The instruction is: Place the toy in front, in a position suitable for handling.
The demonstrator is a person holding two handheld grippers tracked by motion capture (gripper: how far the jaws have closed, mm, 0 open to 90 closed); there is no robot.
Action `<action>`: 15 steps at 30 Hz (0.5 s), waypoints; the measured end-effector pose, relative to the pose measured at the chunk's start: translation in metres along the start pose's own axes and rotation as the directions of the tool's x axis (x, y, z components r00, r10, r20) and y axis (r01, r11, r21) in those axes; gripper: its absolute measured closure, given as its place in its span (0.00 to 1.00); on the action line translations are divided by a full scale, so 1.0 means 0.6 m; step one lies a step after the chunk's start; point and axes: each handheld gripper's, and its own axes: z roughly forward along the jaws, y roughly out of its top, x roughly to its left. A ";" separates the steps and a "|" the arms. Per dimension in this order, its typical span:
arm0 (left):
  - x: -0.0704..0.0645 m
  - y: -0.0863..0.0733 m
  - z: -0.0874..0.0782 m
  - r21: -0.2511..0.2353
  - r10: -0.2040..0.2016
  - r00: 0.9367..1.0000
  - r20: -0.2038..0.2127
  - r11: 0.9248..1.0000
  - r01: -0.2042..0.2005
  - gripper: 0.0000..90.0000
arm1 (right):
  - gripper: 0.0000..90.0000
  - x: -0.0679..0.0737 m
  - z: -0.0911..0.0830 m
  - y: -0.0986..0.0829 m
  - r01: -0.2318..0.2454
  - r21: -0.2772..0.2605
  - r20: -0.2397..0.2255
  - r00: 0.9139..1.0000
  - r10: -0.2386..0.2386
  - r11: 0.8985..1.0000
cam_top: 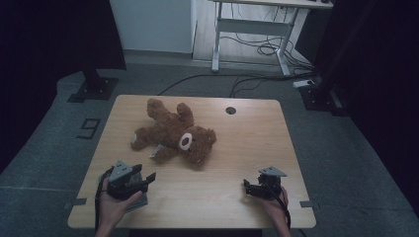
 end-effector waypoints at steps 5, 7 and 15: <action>-0.001 0.002 0.008 0.005 0.006 1.000 -0.009 1.000 -0.006 0.38 | 0.16 -0.001 -0.010 0.003 -0.020 -0.021 0.007 1.000 0.020 1.000; -0.001 0.005 0.011 0.007 0.011 1.000 -0.008 1.000 -0.011 0.38 | 0.16 0.000 -0.012 0.006 -0.032 -0.033 -0.008 0.999 0.032 0.999; -0.003 0.024 0.017 -0.003 0.034 0.999 -0.019 0.999 -0.034 0.37 | 0.16 0.018 -0.017 0.024 -0.032 -0.088 -0.085 0.996 0.024 0.996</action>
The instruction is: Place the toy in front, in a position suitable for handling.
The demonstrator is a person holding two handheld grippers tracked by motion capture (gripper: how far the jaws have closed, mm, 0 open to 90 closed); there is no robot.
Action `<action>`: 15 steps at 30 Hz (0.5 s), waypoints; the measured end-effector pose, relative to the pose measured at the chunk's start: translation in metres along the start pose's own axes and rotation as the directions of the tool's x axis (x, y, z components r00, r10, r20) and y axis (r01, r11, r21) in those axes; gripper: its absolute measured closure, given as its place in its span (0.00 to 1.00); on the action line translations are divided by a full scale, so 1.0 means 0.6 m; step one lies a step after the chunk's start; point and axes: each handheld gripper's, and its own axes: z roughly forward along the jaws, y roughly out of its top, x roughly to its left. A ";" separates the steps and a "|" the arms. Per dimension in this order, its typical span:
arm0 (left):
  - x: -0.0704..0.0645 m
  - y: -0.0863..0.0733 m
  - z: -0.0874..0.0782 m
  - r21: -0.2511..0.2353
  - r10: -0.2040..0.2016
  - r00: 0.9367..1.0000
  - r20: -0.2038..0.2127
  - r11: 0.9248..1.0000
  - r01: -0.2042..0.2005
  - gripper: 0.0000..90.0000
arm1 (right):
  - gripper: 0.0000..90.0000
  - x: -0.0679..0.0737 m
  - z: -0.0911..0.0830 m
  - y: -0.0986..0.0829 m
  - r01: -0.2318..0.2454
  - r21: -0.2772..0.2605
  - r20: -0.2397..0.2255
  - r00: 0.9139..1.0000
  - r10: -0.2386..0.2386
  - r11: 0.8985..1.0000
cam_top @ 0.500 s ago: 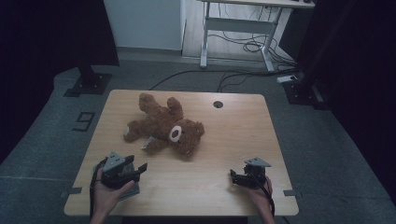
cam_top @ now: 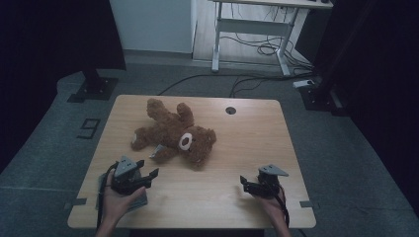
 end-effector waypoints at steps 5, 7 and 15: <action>0.005 0.011 0.015 0.004 0.008 1.000 -0.013 1.000 -0.008 0.36 | 0.16 0.019 0.015 0.026 0.012 -0.038 -0.059 0.998 -0.014 0.999; 0.009 0.013 0.025 0.015 0.011 1.000 -0.022 1.000 -0.011 0.35 | 0.16 0.027 0.024 0.036 0.013 -0.051 -0.076 0.997 -0.017 0.999; 0.041 0.016 0.073 0.068 -0.006 0.998 -0.057 0.998 0.009 0.34 | 0.15 0.068 0.054 0.071 0.029 -0.072 -0.141 0.989 -0.039 0.997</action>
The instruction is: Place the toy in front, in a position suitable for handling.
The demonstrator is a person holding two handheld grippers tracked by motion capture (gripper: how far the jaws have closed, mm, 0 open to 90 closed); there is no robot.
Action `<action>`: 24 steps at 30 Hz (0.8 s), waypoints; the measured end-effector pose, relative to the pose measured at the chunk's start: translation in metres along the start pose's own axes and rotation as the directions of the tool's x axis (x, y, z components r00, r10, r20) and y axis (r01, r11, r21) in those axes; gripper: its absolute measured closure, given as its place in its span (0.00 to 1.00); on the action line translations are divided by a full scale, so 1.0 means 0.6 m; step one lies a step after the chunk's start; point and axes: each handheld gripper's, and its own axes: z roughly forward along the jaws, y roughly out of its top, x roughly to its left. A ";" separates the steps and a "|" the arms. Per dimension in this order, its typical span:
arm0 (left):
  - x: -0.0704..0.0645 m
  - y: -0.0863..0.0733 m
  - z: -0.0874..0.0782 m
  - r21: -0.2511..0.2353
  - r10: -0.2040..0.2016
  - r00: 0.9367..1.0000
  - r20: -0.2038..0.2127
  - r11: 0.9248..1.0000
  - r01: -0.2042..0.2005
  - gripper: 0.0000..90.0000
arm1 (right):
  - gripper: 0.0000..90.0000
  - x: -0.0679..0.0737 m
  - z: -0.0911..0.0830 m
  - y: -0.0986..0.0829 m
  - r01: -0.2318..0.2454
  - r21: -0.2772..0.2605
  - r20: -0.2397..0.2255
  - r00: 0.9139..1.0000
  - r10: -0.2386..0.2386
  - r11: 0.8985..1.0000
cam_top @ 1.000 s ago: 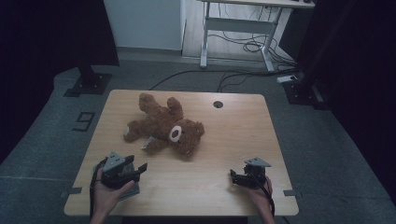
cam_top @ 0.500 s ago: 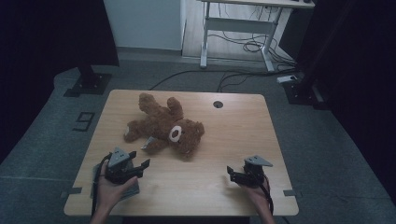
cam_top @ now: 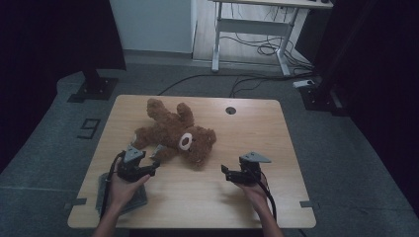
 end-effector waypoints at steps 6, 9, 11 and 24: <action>0.016 0.006 0.036 0.019 -0.015 1.000 0.026 1.000 0.015 0.35 | 0.15 0.030 0.039 0.020 0.015 0.015 -0.039 0.999 -0.014 1.000; 0.018 0.006 0.057 0.045 -0.014 0.999 0.043 0.999 0.012 0.34 | 0.15 0.047 0.062 0.032 0.033 0.012 -0.058 0.998 -0.032 0.999; 0.015 0.006 0.066 0.054 -0.002 0.999 0.045 0.999 0.000 0.33 | 0.14 0.057 0.077 0.043 0.046 0.010 -0.068 0.997 -0.045 0.999; 0.017 0.021 0.125 0.143 -0.010 0.997 0.073 0.990 -0.001 0.42 | 0.03 0.099 0.175 0.065 0.065 0.101 -0.026 0.998 -0.062 0.993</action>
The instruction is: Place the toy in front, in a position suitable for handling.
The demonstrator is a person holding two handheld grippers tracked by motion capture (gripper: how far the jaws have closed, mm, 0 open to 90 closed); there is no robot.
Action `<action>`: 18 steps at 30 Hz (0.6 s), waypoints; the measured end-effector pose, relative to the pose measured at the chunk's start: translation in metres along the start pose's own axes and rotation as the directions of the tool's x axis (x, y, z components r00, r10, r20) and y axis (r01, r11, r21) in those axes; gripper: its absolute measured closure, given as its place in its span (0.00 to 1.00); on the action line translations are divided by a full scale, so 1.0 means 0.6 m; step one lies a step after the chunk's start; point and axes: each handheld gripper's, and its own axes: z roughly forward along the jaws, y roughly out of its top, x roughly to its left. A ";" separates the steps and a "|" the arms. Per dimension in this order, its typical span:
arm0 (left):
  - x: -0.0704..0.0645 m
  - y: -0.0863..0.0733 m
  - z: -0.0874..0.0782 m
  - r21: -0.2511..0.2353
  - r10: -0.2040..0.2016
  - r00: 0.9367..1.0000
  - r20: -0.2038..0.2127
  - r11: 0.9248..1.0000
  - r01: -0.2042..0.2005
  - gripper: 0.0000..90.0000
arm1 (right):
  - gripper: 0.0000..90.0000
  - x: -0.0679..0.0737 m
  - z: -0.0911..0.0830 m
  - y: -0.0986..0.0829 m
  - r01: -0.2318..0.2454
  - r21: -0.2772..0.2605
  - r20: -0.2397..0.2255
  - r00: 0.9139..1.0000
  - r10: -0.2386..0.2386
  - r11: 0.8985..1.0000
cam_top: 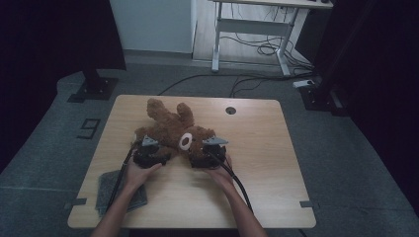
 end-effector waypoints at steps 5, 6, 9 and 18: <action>0.002 -0.003 0.013 0.015 -0.008 1.000 -0.016 1.000 0.008 0.56 | 0.10 -0.010 0.015 -0.003 -0.019 0.004 -0.025 1.000 0.019 1.000; 0.002 -0.003 0.014 0.016 -0.006 1.000 -0.017 1.000 0.007 0.59 | 0.14 -0.011 0.015 -0.003 -0.013 -0.001 -0.030 0.999 0.013 1.000; 0.002 -0.002 0.013 0.007 -0.003 1.000 -0.015 1.000 0.003 0.68 | 0.32 -0.013 0.014 -0.004 -0.002 -0.018 -0.025 1.000 0.001 1.000; -0.006 0.003 0.002 -0.033 0.012 1.000 -0.019 0.999 -0.013 0.80 | 0.57 -0.006 0.006 -0.004 0.044 -0.070 -0.005 0.999 -0.045 0.997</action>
